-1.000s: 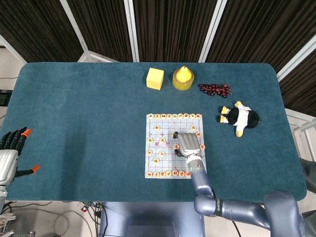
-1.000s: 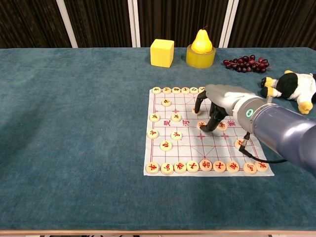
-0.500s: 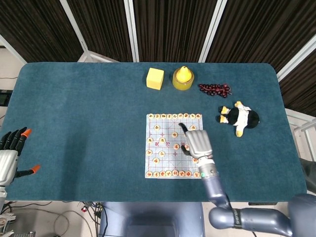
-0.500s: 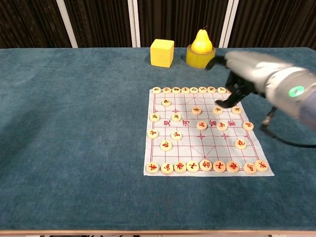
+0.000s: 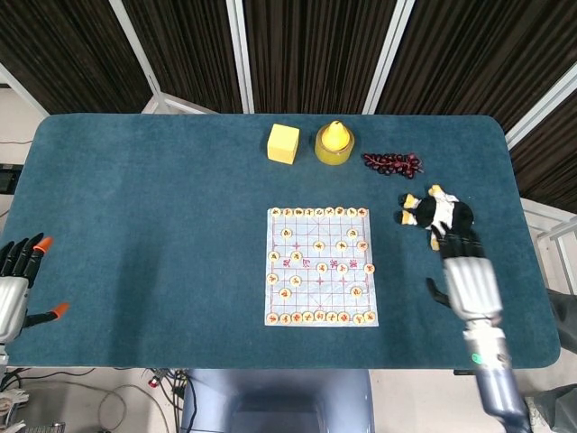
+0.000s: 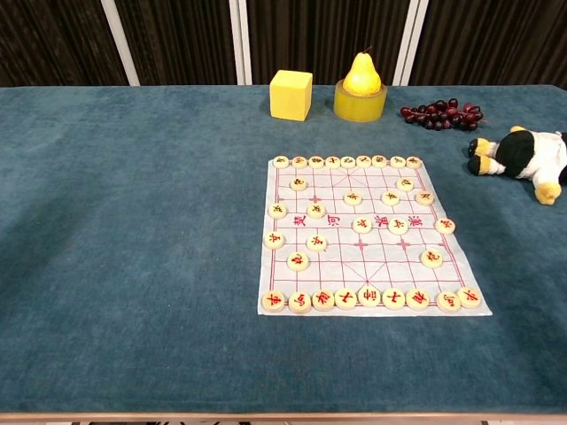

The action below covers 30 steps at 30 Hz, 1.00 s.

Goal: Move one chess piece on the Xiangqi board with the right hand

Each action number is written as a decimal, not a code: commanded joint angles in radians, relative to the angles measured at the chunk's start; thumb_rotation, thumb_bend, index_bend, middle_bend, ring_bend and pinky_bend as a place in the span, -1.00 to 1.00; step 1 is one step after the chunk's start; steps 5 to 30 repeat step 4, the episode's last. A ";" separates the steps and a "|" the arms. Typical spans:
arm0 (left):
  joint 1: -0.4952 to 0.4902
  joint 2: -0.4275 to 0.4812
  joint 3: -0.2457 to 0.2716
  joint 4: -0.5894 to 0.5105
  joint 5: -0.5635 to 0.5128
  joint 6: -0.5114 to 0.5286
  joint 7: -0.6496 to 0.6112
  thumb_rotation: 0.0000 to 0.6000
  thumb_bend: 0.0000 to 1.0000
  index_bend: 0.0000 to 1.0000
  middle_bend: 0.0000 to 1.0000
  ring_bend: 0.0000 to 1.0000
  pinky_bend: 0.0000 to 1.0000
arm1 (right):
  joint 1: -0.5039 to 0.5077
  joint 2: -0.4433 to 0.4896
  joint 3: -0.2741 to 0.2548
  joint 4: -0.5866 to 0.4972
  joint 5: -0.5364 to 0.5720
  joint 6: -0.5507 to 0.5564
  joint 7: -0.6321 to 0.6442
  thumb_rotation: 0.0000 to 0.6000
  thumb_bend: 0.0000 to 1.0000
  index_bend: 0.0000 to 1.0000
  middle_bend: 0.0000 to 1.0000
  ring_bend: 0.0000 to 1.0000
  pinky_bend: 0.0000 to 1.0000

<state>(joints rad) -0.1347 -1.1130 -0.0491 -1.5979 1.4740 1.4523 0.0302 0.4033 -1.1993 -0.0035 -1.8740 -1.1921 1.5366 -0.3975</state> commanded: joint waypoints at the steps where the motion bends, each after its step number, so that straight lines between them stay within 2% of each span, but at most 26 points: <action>1: 0.005 -0.001 0.001 -0.001 0.002 0.009 0.015 1.00 -1.00 -1.00 -1.00 -1.00 -1.00 | -0.071 0.055 -0.036 0.023 -0.062 0.054 0.084 1.00 -0.26 -1.00 -0.93 -1.00 -0.97; 4: 0.006 -0.003 0.001 -0.001 0.000 0.010 0.023 1.00 -1.00 -1.00 -1.00 -1.00 -1.00 | -0.119 0.053 -0.035 0.095 -0.128 0.116 0.184 1.00 -0.26 -1.00 -0.93 -1.00 -0.97; 30: 0.006 -0.003 0.001 -0.001 0.000 0.010 0.023 1.00 -1.00 -1.00 -1.00 -1.00 -1.00 | -0.119 0.053 -0.035 0.095 -0.128 0.116 0.184 1.00 -0.26 -1.00 -0.93 -1.00 -0.97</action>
